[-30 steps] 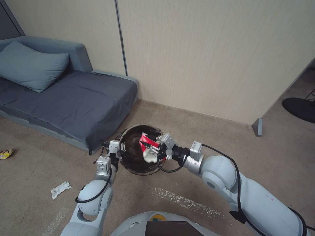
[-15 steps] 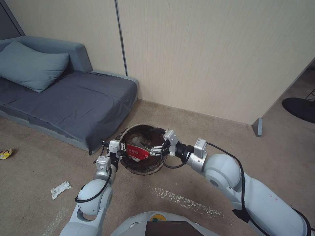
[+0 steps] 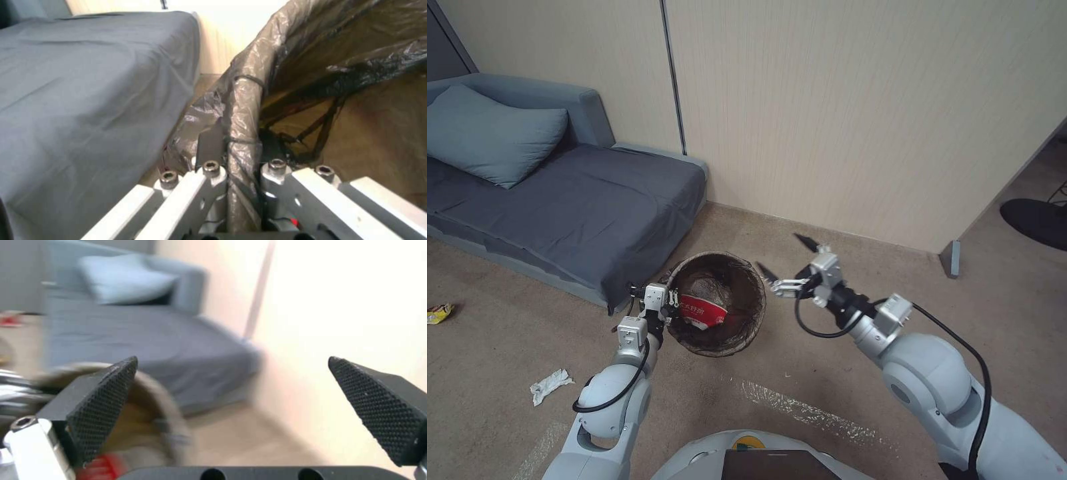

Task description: Pick up the trash bin, then pick up the garbage from the floor and place it into the trash bin.

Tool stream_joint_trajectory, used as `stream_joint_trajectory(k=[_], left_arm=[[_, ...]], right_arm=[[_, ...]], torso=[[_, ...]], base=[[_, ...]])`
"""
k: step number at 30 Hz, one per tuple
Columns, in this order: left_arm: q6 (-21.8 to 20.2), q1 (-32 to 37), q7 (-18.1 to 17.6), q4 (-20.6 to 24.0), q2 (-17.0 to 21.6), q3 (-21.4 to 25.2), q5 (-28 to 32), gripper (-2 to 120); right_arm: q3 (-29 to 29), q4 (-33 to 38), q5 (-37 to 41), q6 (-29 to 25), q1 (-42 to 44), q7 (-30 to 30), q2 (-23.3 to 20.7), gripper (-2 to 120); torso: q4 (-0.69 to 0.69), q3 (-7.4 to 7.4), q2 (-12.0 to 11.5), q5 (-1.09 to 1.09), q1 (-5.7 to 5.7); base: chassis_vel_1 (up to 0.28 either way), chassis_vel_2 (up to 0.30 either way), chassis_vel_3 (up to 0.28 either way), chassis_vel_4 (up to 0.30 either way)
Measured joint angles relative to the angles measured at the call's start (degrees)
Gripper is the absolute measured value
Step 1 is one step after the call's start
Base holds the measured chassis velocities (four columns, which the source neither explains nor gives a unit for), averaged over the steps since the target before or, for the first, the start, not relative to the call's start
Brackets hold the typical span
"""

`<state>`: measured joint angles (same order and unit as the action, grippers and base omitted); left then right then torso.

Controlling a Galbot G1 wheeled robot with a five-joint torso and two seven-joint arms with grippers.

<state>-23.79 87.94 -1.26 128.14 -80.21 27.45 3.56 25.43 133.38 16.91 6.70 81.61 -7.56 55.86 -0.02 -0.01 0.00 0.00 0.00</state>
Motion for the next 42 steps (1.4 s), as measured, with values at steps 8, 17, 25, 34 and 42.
stream_joint_trajectory(k=[8, 17, 25, 34, 42], left_arm=[[0.23, 0.15, 0.05, 1.21, 0.33, 1.31, 0.13, 2], [0.81, 0.69, 0.05, 1.65, 0.01, 1.42, -0.35, 2], [0.80, 1.29, 0.05, 1.90, 0.34, 1.52, -0.69, 2], [0.62, 1.64, 0.22, 1.97, 0.56, 1.31, -0.74, 2], [0.98, 2.15, 2.18, 2.06, 0.72, 1.36, -1.79, 2]], right_arm=[[9.83, -4.67, -9.89, -14.07, 10.35, 0.41, 15.86, 100], [18.14, -6.52, -11.55, -23.10, 21.74, -1.94, 24.70, 100], [18.09, -8.00, -13.23, -30.89, 27.35, 1.70, 29.02, 100], [17.32, -7.98, -13.48, -33.32, 28.87, 3.48, 30.49, 100], [17.73, -7.10, -13.55, -31.40, 28.45, 3.91, 30.05, 100]], torso=[[0.00, 0.00, 0.00, -0.01, 0.00], [0.01, 0.00, 0.00, -0.02, 0.00], [0.02, 0.00, 0.00, -0.01, 0.00], [0.02, 0.00, 0.00, -0.01, 0.00], [0.01, 0.00, 0.00, -0.01, 0.00]], base=[[0.000, 0.000, 0.000, 0.000], [0.000, 0.000, 0.000, 0.000], [0.000, 0.000, 0.000, 0.000], [0.000, 0.000, 0.000, 0.000], [0.000, 0.000, 0.000, 0.000]])
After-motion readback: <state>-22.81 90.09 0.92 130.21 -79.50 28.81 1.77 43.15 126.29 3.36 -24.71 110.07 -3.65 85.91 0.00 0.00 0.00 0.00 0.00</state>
